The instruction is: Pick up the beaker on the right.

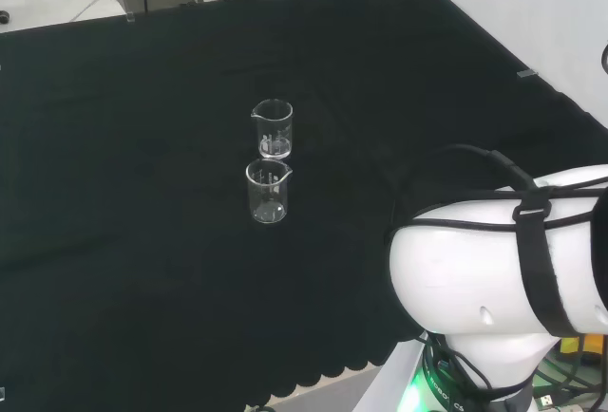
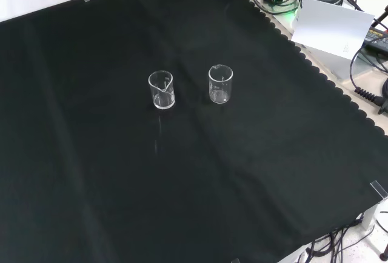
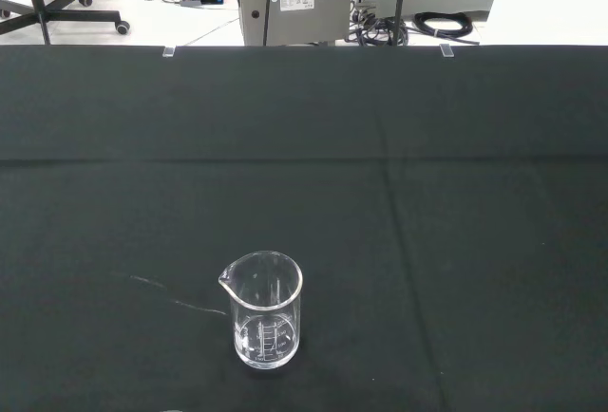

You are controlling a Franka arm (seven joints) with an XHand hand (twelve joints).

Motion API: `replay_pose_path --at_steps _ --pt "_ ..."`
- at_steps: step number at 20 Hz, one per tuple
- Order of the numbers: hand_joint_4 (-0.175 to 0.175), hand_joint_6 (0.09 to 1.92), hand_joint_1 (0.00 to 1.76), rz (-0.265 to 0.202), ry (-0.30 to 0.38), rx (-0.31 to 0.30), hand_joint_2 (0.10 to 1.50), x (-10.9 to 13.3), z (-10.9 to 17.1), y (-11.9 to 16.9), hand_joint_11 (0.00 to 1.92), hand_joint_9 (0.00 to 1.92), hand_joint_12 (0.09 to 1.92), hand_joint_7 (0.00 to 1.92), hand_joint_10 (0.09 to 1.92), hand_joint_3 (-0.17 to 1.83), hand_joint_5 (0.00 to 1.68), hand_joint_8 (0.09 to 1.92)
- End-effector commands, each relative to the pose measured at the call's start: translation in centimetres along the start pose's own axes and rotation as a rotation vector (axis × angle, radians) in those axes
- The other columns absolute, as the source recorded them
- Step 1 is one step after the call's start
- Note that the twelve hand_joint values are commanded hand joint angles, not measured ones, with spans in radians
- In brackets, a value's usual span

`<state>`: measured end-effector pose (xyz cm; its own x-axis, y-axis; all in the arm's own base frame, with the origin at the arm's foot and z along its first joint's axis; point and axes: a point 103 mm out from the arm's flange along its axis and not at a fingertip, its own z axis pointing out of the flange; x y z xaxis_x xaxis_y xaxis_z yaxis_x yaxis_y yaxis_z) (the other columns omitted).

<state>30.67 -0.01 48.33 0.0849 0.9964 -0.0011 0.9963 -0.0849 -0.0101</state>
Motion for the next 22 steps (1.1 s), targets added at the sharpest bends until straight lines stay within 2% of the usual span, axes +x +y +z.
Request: replay_pose_path --at_steps 1,4,12,18,22 --pt "-0.012 0.24 0.04 0.003 -0.011 -0.007 1.15 -0.1 0.0 0.1 0.01 0.12 1.26 0.01 0.62 0.52 0.22 0.49" --pt "-0.013 0.1 0.0 0.007 -0.01 -0.006 1.24 -0.3 0.1 0.1 0.0 0.12 1.29 0.01 0.61 0.38 0.28 0.49" --pt "-0.013 0.09 0.0 0.033 -0.011 0.01 1.26 -1.0 1.4 0.7 0.0 0.13 1.3 0.01 0.61 0.33 0.3 0.49" --pt "-0.015 0.09 0.03 0.075 0.004 0.044 1.26 -2.4 4.7 2.2 0.0 0.17 1.35 0.05 0.62 0.29 0.32 0.5" --pt "-0.017 0.09 0.05 0.068 0.033 0.051 1.26 -3.1 7.7 4.0 0.0 0.18 1.37 0.06 0.63 0.29 0.32 0.51"
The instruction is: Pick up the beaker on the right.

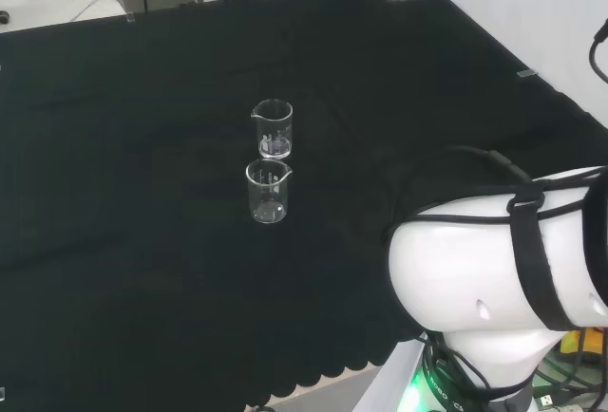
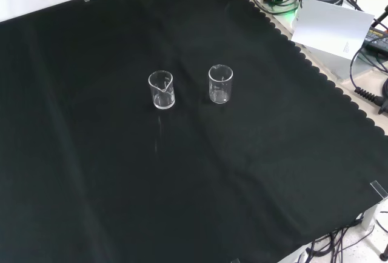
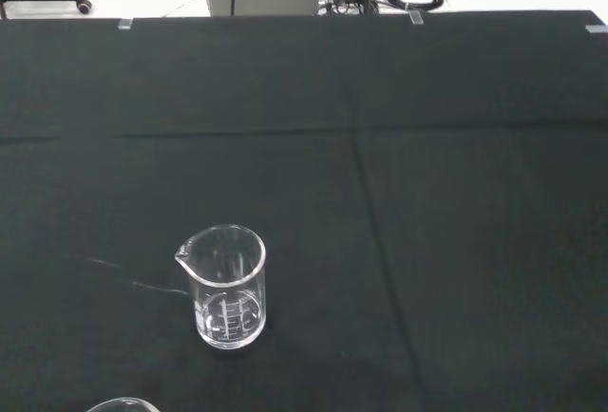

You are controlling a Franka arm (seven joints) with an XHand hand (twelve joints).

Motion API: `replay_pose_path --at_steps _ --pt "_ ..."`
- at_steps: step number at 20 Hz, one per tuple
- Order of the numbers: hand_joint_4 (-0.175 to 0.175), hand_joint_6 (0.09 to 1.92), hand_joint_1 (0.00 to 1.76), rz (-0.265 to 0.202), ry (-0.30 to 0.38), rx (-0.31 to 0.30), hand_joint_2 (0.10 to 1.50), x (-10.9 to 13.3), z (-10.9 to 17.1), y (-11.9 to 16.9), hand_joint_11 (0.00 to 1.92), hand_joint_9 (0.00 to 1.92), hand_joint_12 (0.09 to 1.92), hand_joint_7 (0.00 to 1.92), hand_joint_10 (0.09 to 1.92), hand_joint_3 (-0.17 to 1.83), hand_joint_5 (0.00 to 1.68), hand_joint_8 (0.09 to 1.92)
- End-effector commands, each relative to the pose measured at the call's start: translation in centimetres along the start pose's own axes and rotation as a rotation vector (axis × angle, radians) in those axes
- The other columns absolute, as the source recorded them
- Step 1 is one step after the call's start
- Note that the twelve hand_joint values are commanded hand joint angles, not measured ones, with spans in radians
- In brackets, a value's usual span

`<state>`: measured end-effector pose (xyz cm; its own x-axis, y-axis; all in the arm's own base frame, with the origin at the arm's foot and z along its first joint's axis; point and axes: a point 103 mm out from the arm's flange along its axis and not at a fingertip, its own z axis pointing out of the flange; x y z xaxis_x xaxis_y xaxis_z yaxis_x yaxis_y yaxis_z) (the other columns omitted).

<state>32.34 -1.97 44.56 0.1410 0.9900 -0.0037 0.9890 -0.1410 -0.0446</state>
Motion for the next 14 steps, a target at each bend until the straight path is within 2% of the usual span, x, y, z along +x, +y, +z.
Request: replay_pose_path --at_steps 1,4,8,14 --pt "-0.017 0.09 0.05 0.006 0.036 0.018 1.26 -1.4 4.7 2.9 0.0 0.19 1.37 0.06 0.63 0.28 0.32 0.51" --pt "-0.017 0.09 0.1 -0.003 0.085 0.03 1.23 -2.2 7.2 5.5 0.0 0.22 1.38 0.09 0.64 0.27 0.33 0.52" --pt "-0.018 0.09 0.26 -0.037 0.155 0.022 1.15 -3.0 10.0 9.0 0.0 0.26 1.39 0.12 0.66 0.23 0.33 0.55" --pt "-0.021 0.09 0.42 -0.087 0.185 0.054 1.07 -2.5 14.8 13.0 0.01 0.3 1.4 0.14 0.67 0.2 0.33 0.57"
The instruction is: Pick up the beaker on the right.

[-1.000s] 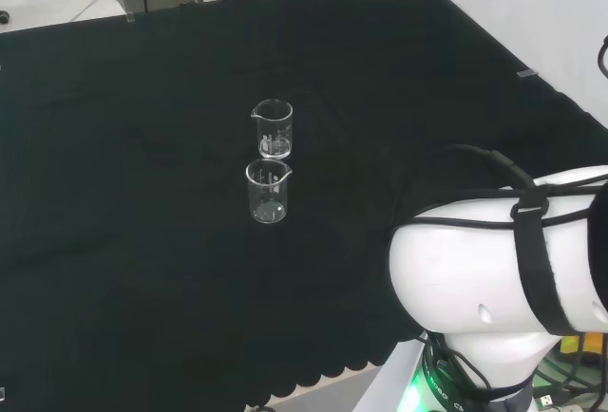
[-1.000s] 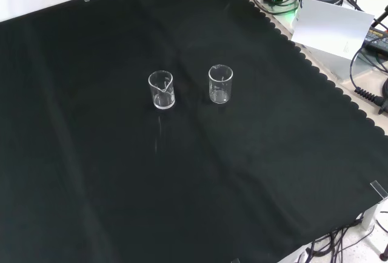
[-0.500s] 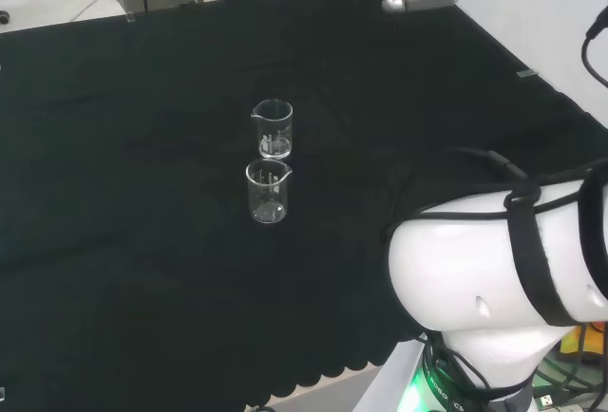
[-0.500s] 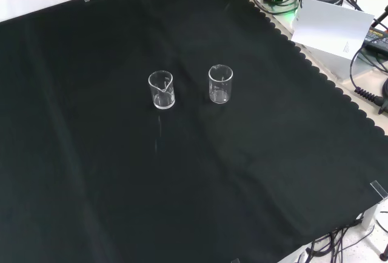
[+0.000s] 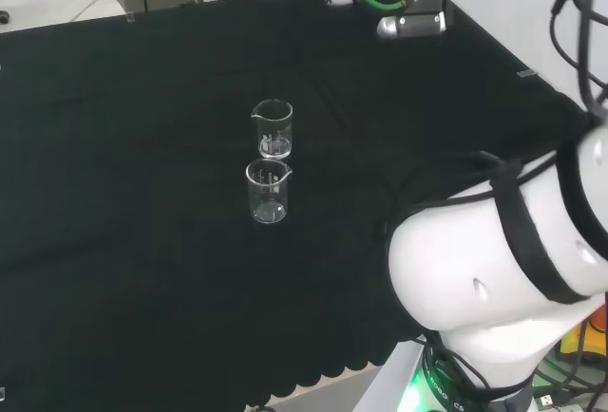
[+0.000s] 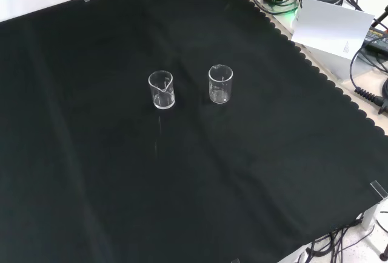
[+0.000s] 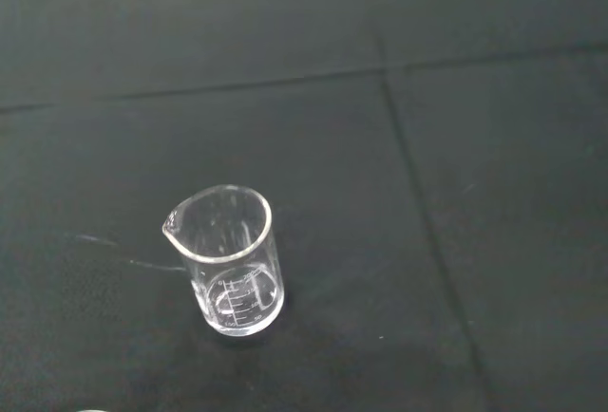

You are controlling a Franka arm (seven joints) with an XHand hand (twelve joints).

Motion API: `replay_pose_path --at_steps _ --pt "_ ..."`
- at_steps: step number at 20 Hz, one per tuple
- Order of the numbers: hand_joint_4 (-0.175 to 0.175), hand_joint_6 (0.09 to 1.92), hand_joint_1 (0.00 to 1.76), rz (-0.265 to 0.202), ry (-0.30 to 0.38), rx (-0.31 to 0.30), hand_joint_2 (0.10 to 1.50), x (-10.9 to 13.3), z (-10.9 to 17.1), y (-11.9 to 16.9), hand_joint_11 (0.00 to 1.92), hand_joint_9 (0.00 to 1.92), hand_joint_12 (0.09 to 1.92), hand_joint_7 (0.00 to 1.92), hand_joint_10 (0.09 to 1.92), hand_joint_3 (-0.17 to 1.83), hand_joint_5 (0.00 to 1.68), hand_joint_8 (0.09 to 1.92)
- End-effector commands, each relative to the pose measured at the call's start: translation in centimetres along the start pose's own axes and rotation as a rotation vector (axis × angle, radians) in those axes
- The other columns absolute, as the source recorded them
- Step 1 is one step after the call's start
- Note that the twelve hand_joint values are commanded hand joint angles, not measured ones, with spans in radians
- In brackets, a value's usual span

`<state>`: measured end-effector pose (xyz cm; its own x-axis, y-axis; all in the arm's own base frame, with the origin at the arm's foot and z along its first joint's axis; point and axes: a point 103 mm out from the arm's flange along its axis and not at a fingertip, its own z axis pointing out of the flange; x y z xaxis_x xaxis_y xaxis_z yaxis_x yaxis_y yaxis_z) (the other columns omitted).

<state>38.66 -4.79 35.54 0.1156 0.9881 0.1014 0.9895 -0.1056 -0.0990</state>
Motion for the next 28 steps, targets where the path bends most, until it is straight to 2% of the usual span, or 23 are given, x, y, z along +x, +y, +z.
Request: replay_pose_path --at_steps 1,8,13,19,22,28 --pt "-0.021 0.09 0.44 -0.065 0.09 0.009 1.05 -1.2 6.5 6.8 0.02 0.31 1.4 0.14 0.67 0.19 0.33 0.57" --pt "-0.024 0.09 0.59 -0.119 0.137 0.069 0.96 0.6 11.8 9.9 0.03 0.33 1.41 0.17 0.67 0.17 0.35 0.6" --pt "-0.027 0.09 0.64 -0.16 0.162 0.091 0.92 1.4 14.5 11.1 0.04 0.34 1.41 0.19 0.66 0.19 0.36 0.62" --pt "-0.027 0.09 0.72 -0.202 0.219 0.106 0.78 1.0 16.5 12.2 0.03 0.33 1.41 0.17 0.65 0.38 0.36 0.63" --pt "-0.027 0.09 0.77 -0.208 0.243 0.114 0.71 0.6 17.6 12.8 0.03 0.33 1.41 0.17 0.65 0.46 0.36 0.64" --pt "-0.031 0.09 0.83 -0.22 0.29 0.132 0.67 -0.4 18.9 13.5 0.02 0.34 1.41 0.2 0.65 0.5 0.45 0.65"
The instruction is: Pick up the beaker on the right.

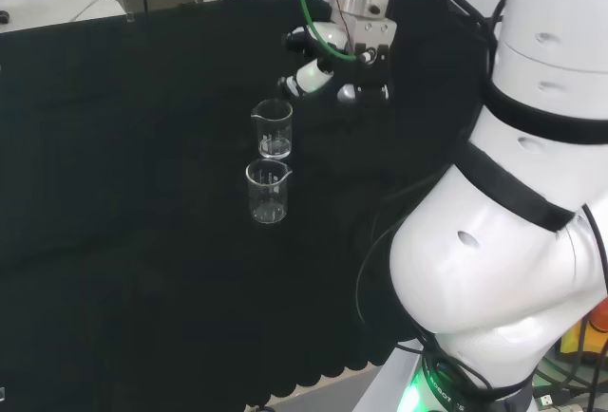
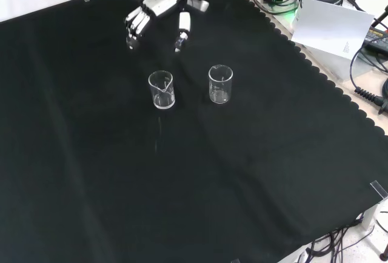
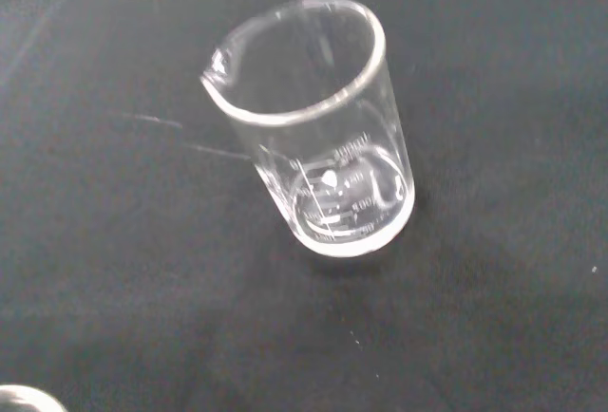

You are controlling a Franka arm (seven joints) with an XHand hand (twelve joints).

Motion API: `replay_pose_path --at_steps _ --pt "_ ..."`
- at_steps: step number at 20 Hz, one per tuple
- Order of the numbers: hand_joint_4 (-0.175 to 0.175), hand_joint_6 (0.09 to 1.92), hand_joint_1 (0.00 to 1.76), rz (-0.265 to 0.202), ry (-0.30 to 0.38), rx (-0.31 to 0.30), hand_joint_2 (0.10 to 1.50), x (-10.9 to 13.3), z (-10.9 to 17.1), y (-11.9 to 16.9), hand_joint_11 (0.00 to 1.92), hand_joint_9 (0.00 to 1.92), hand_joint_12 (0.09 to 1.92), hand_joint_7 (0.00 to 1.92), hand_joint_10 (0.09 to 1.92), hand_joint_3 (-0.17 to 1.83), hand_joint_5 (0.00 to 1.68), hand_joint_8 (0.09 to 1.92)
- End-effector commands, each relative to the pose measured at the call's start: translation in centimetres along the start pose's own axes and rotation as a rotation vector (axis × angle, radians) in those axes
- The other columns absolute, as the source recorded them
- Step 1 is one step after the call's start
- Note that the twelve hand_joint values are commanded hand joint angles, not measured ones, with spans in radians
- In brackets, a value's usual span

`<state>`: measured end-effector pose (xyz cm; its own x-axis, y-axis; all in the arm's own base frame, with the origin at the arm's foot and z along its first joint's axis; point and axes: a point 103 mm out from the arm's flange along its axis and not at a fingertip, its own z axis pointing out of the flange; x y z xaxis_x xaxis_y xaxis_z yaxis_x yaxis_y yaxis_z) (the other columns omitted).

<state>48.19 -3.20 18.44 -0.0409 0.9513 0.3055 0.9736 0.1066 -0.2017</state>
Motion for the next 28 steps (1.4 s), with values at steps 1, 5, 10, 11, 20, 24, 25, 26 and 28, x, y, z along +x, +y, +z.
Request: replay_pose_path --at_steps 1,5,10,11,20,24,25,26,28 --pt "-0.032 0.09 0.84 -0.049 0.113 -0.017 0.67 -2.5 2.1 2.6 0.02 0.34 1.41 0.21 0.65 0.5 0.45 0.65" --pt "-0.033 0.09 0.85 -0.08 0.153 -0.003 0.64 -3.2 3.0 2.5 0.02 0.35 1.41 0.21 0.64 0.55 0.46 0.64" --pt "-0.031 0.09 0.86 -0.131 0.219 0.038 0.63 -3.7 4.4 2.5 0.02 0.35 1.41 0.21 0.63 0.57 0.45 0.63" --pt "-0.029 0.09 0.86 -0.143 0.223 0.046 0.63 -3.7 4.7 2.5 0.01 0.35 1.4 0.21 0.63 0.58 0.44 0.63" --pt "-0.023 0.09 0.86 -0.185 0.248 0.047 0.6 -3.5 7.1 3.0 0.0 0.31 1.32 0.17 0.61 0.6 0.39 0.62" --pt "-0.024 0.09 0.89 -0.198 0.263 0.042 0.58 -3.5 7.8 3.6 0.0 0.3 1.31 0.15 0.6 0.61 0.37 0.6" --pt "-0.024 0.09 0.89 -0.201 0.269 0.044 0.58 -3.4 8.0 3.7 0.0 0.3 1.32 0.15 0.6 0.61 0.37 0.6" --pt "-0.025 0.09 0.9 -0.207 0.271 0.044 0.58 -3.4 8.2 3.9 0.0 0.3 1.32 0.15 0.6 0.61 0.36 0.6" --pt "-0.028 0.09 0.91 -0.215 0.294 0.04 0.58 -3.5 8.6 4.2 0.0 0.3 1.33 0.14 0.6 0.61 0.35 0.6"
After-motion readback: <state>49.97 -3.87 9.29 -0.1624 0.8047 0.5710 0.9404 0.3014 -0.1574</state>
